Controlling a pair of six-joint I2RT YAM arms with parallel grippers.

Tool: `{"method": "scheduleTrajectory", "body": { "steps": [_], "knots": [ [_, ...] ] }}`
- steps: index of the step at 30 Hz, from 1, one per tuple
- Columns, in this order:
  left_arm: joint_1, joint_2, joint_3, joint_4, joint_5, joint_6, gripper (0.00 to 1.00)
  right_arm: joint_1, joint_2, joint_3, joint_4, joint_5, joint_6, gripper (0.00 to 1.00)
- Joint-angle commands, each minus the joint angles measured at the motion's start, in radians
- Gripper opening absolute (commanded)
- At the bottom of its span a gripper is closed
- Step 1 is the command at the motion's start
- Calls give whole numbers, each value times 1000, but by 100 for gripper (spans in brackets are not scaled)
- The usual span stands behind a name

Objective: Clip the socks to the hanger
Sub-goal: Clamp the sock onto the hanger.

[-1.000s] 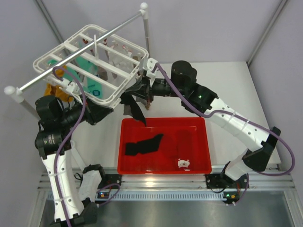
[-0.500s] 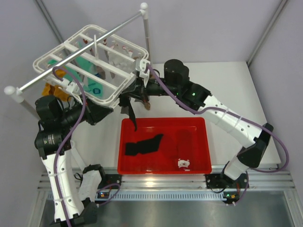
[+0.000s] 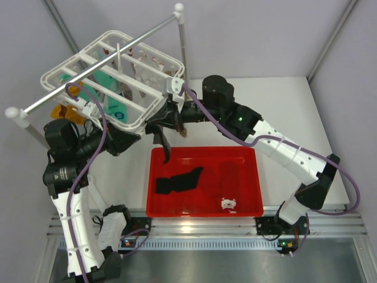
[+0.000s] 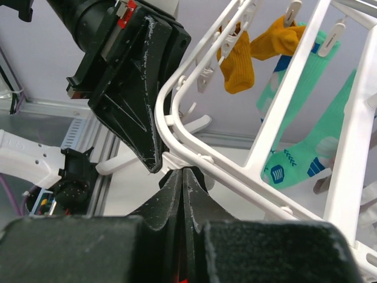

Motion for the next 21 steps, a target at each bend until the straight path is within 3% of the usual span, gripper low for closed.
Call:
{"method": "scheduleTrajectory", "body": {
  "steps": [1,4,10,21],
  "knots": [
    [-9,12,21,-60,6,-6,0,17,-47,23,2,-34,-23,0],
    [-10,10,27,-60,3,-8,6,19,-44,27,2,-37,-26,0],
    [-10,-10,39,-54,-15,-19,44,16,-50,16,-5,-22,-47,0],
    [-10,-74,58,-25,-69,-69,69,2,-67,-4,-13,19,-75,0]
  ]
}}
